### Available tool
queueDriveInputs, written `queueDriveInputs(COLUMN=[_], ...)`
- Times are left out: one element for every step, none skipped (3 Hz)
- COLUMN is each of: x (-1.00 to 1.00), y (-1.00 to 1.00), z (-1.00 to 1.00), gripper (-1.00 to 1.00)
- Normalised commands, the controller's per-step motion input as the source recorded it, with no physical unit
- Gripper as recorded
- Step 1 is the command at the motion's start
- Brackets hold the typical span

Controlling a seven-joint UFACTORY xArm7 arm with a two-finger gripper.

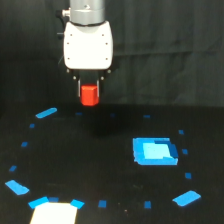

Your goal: Pick up the red object from the table

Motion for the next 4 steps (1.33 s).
queueDriveInputs(x=[-0.18,-0.21,-0.15,-0.24], y=[-0.01,-0.01,0.0,0.0], z=[-0.02,-0.07,0.02,-0.29], gripper=[-0.96,-0.9,-0.99,-1.0])
